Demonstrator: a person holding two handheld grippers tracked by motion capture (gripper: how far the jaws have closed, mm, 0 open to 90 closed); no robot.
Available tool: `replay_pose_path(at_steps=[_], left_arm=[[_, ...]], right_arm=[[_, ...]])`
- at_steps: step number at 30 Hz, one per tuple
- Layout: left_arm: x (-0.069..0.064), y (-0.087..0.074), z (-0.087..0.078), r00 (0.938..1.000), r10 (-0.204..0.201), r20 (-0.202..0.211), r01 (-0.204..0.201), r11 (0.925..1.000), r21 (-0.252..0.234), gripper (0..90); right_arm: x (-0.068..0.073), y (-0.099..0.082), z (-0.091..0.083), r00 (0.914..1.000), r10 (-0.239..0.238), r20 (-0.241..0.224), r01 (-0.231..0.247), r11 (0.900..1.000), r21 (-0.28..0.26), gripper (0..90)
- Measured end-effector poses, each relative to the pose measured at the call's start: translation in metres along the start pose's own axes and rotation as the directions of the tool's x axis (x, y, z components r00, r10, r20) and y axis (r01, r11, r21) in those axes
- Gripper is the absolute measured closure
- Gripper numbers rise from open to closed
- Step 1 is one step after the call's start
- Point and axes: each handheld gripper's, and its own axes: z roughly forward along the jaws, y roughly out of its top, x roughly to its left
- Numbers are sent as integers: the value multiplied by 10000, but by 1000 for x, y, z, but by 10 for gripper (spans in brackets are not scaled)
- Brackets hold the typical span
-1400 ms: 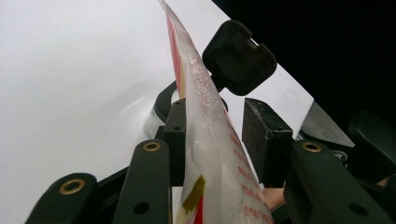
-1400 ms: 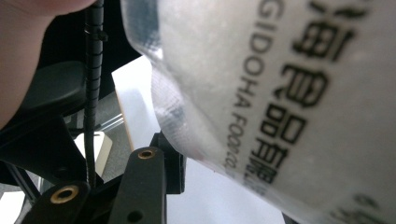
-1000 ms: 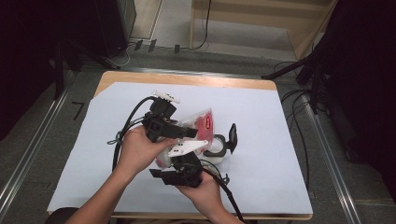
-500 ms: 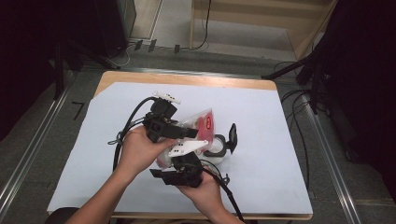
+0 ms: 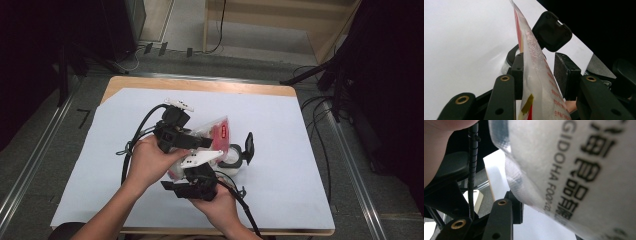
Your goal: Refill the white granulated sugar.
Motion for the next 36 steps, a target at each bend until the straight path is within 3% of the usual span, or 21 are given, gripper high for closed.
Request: replay_pose_path(at_steps=[36], left_arm=[[0, -1, -5, 9992, 27, -388, -36, 9997, -226, 638]], right_arm=[[-4, 3, 5, 9993, -350, -114, 349, 9993, -97, 634]])
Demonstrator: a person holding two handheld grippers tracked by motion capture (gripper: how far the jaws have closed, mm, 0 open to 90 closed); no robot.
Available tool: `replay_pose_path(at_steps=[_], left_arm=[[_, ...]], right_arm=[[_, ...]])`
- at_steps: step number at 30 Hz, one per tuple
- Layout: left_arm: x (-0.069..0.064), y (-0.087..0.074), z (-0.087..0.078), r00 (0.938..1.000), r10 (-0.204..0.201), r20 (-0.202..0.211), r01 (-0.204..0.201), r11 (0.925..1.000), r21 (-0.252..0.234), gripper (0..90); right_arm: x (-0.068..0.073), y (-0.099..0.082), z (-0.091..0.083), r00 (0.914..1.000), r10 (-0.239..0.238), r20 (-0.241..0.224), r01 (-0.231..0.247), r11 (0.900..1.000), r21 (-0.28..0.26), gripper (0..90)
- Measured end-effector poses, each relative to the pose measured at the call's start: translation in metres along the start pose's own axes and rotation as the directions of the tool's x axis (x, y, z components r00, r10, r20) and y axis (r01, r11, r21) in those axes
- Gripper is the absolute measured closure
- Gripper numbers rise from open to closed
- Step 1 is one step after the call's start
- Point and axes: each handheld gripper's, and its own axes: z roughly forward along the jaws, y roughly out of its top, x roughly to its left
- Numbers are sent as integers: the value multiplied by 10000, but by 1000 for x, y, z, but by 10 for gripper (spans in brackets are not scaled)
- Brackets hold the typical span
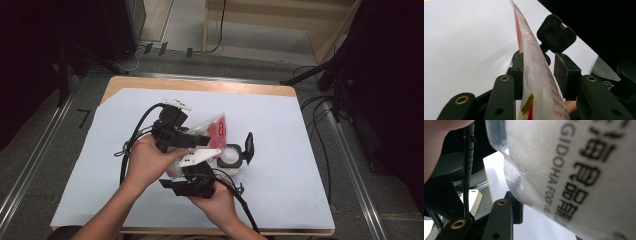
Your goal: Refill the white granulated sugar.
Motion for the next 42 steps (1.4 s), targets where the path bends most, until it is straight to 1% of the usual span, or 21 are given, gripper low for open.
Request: replay_pose_path(at_steps=[5, 10, 13, 16, 17, 20, 26, 35, 38, 41, 42], left_arm=[[0, 0, 1, 10000, -4, 6, 4, 10000, -25, 641], [0, 0, 1, 10000, 31, -1, -31, 10000, 57, 642], [-1, 0, 2, 9999, 106, -3, -106, 9999, 54, 642], [-2, 0, 3, 9999, 152, -59, -151, 9997, 167, 645], [-2, 0, 4, 9999, 145, -18, -145, 9999, 89, 647], [-2, 0, 3, 9999, 120, 0, -120, 9998, 141, 646], [-2, 0, 4, 9999, 98, 42, -99, 9999, 87, 643], [-3, 1, 4, 9998, 167, 61, -168, 9998, 57, 640], [-2, 1, 4, 9999, 136, 47, -137, 9998, 119, 639], [-4, 1, 4, 9996, 262, -55, -261, 9996, 103, 637], [-4, 1, 4, 9997, 244, -76, -243, 9996, 107, 636]], right_arm=[[0, 0, 0, 10000, 5, 21, -5, 10000, -11, 634], [-1, -1, 0, 10000, 18, 33, -17, 10000, -22, 633], [-1, -1, 0, 10000, 51, 75, -51, 10000, -19, 633], [-1, -3, 0, 9999, 68, 79, -67, 10000, -58, 633], [-1, -3, 1, 9999, 78, 99, -77, 10000, -60, 633], [-1, -3, 0, 9999, 82, 91, -82, 10000, -51, 633], [-1, -3, 0, 9999, 83, 78, -83, 10000, -52, 633], [0, -3, 0, 9997, 166, 150, -165, 9998, -82, 633], [0, -3, -1, 9997, 172, 145, -171, 9998, -74, 633], [0, -4, -1, 9997, 196, 126, -195, 9998, -89, 633], [0, -4, -1, 9997, 197, 132, -196, 9998, -91, 633]])
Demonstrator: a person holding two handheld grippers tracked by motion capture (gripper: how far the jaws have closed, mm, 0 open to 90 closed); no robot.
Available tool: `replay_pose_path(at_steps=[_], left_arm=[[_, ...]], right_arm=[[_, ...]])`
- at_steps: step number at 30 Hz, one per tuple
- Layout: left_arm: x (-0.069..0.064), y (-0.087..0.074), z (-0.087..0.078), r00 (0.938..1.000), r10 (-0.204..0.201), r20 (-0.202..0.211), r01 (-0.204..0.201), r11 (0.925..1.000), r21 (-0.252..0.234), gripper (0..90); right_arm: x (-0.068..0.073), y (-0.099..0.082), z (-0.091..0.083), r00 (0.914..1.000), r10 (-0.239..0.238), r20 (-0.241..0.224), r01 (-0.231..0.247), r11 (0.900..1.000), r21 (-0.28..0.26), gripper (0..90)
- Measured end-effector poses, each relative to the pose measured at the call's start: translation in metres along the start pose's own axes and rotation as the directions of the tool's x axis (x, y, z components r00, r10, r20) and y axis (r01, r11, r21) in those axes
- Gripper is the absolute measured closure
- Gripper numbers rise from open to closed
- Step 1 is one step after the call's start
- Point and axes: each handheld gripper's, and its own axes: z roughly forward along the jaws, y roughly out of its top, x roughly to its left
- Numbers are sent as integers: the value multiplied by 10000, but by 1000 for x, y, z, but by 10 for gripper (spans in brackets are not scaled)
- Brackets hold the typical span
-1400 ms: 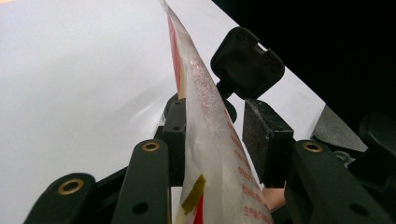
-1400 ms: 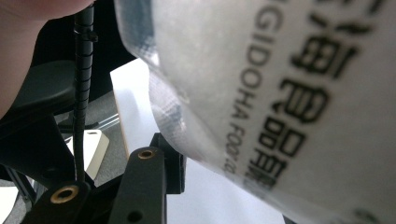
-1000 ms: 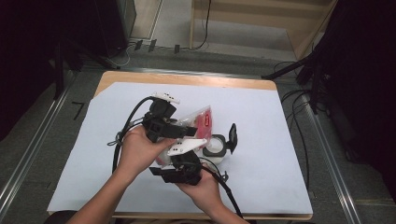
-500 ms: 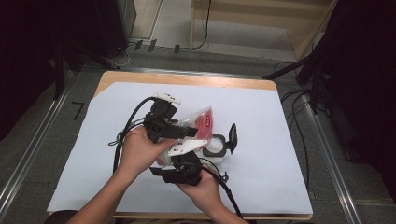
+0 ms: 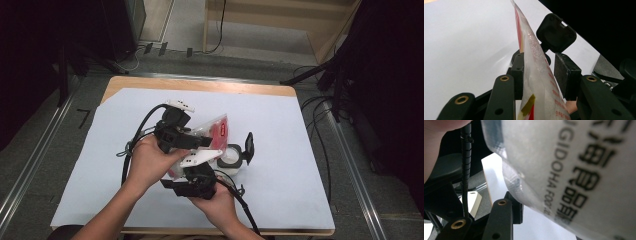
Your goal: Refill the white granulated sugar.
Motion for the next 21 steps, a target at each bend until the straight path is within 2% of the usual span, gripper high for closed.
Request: replay_pose_path(at_steps=[21], left_arm=[[-4, 5, 1, 9998, 94, 177, -96, 9999, 100, 628]], right_arm=[[2, -1, -5, 9998, 3, 201, -1, 9999, -126, 633]])
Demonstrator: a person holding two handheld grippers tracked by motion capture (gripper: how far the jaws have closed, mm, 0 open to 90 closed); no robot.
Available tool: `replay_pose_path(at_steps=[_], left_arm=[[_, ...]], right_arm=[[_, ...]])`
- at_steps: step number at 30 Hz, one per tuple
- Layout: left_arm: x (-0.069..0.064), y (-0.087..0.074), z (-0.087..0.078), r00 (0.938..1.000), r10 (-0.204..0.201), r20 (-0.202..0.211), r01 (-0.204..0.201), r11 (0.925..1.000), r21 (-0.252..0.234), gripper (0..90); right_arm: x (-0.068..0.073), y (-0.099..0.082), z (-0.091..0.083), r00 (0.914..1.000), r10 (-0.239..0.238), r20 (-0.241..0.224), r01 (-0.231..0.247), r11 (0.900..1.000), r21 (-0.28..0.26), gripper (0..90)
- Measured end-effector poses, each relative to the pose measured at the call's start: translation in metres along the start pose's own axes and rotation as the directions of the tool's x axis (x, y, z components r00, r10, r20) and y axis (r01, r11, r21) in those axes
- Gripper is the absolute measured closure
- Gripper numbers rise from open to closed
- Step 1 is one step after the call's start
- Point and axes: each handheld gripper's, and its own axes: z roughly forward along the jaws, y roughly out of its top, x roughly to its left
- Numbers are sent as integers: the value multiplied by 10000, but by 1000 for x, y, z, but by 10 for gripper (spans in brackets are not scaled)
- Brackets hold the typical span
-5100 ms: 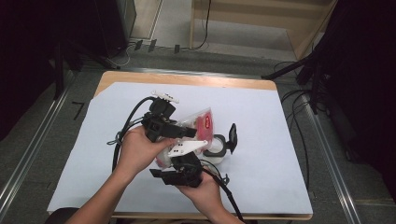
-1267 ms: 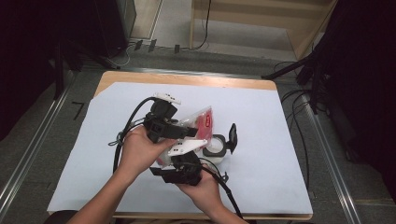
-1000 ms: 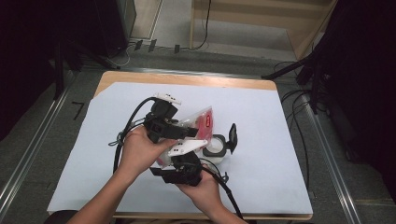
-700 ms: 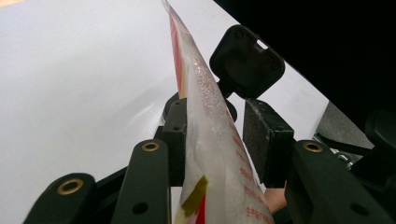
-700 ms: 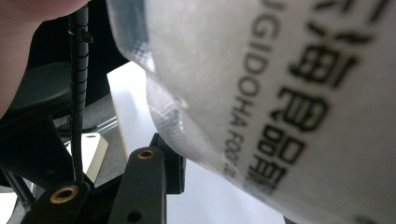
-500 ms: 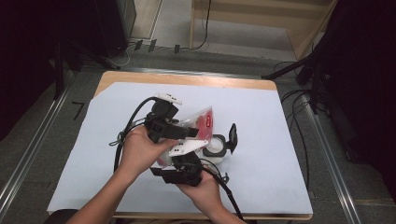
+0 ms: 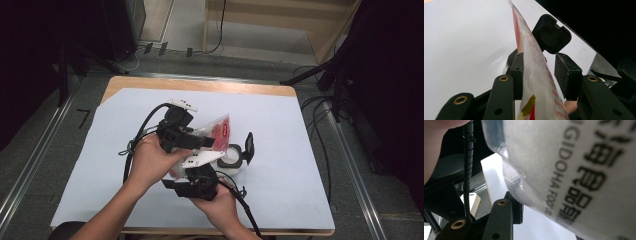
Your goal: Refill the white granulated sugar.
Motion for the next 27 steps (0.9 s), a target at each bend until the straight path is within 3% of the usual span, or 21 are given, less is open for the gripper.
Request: replay_pose_path(at_steps=[27], left_arm=[[-1, 0, 0, 10000, 9, 25, -9, 10000, 27, 625]], right_arm=[[0, 0, 0, 10000, -2, -67, 2, 10000, 25, 633]])
